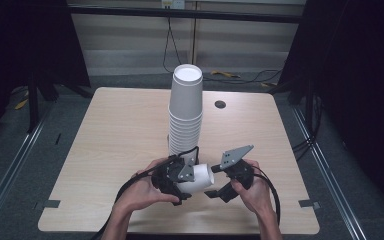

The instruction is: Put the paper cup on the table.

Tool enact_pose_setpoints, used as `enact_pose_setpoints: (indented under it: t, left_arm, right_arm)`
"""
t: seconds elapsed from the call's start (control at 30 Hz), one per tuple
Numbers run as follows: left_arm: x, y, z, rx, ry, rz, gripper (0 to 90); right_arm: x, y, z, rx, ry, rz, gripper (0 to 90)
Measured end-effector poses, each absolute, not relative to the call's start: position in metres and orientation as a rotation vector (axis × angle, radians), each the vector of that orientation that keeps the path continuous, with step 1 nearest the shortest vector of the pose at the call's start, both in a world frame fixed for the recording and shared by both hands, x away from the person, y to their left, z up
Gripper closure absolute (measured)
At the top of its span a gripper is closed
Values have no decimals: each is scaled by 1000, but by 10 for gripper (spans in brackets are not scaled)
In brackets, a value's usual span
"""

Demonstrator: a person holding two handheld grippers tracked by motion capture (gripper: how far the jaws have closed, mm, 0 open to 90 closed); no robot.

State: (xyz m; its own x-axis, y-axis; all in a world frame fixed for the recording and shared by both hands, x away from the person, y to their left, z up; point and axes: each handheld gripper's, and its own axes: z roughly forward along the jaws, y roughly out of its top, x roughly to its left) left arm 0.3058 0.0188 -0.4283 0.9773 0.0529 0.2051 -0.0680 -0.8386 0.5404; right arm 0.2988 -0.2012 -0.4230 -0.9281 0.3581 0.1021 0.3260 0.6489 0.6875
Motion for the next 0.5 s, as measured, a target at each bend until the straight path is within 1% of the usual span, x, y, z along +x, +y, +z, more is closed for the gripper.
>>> enact_pose_setpoints:
  t: [0.03, 0.07, 0.1, 0.13, 0.23, 0.27, 0.3, 0.47, 0.5]
  left_arm:
    - [308, 19, -426, 2585, -68, 302, 152]
    - [304, 17, -429, 2551, -16, 280, 151]
    - [304, 16, -429, 2549, -15, 282, 152]
    - [305, 16, -428, 2575, -51, 297, 152]
    - [302, 13, -430, 2558, -25, 279, 152]
    - [303, 12, -428, 2583, -67, 279, 152]
    - [301, 11, -431, 2557, -29, 267, 152]
    - [303, 9, -431, 2605, -98, 273, 152]
    - [300, 8, -434, 2579, -51, 264, 152]
  right_arm:
    - [300, -201, -423, 585, 2817, 1163, 160]
    - [300, -200, -423, 587, 2824, 1151, 159]
    - [301, -199, -422, 581, 2829, 1145, 160]
    - [302, -198, -422, 575, 2840, 1147, 160]
    - [304, -194, -421, 567, 2867, 1117, 161]
    - [305, -193, -421, 573, 2878, 1107, 162]
    - [306, -192, -422, 578, 2891, 1091, 164]
    - [311, -186, -425, 548, 2939, 1079, 173]
    - [311, -184, -426, 540, 2952, 1072, 176]
